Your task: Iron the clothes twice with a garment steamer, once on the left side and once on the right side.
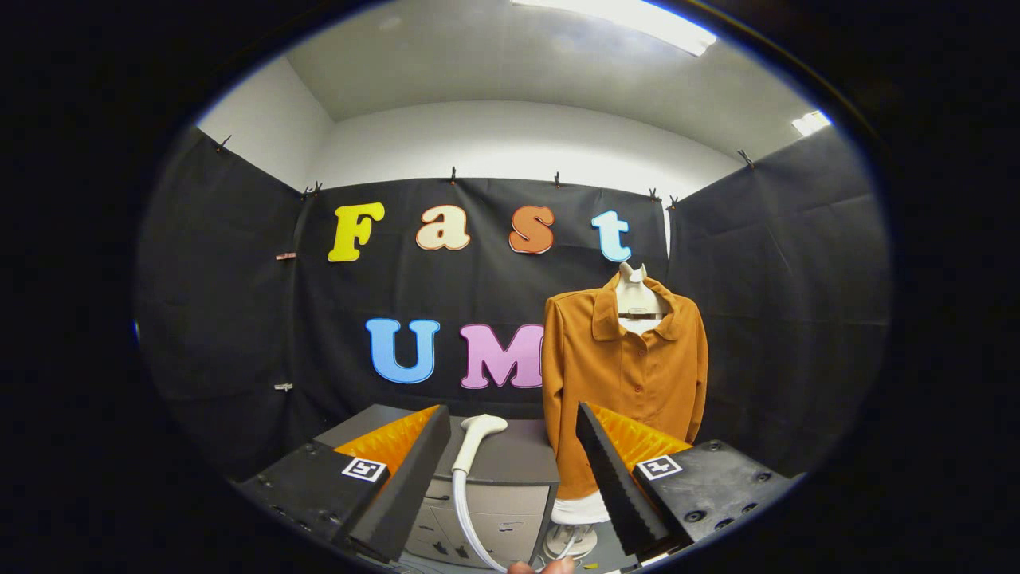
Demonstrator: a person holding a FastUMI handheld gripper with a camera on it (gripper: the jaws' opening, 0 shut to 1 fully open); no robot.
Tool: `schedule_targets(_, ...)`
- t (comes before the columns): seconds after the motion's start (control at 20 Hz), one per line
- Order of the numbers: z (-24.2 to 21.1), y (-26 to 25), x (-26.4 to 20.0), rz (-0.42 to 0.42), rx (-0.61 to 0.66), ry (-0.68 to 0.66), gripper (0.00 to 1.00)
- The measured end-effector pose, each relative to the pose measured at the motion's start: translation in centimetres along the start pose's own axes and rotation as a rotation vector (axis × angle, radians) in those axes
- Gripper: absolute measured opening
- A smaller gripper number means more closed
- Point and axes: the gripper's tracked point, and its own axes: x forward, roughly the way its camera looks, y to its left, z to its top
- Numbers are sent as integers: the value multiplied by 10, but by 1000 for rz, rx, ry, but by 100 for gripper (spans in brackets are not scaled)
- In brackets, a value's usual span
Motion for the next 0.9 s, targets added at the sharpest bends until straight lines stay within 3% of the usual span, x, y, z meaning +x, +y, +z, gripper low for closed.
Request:
schedule_targets(0.4, -47, 38, 45, 53, -5, 161, 98)
schedule_targets(0.9, -187, 76, 184, 25, 8, 586, 98)
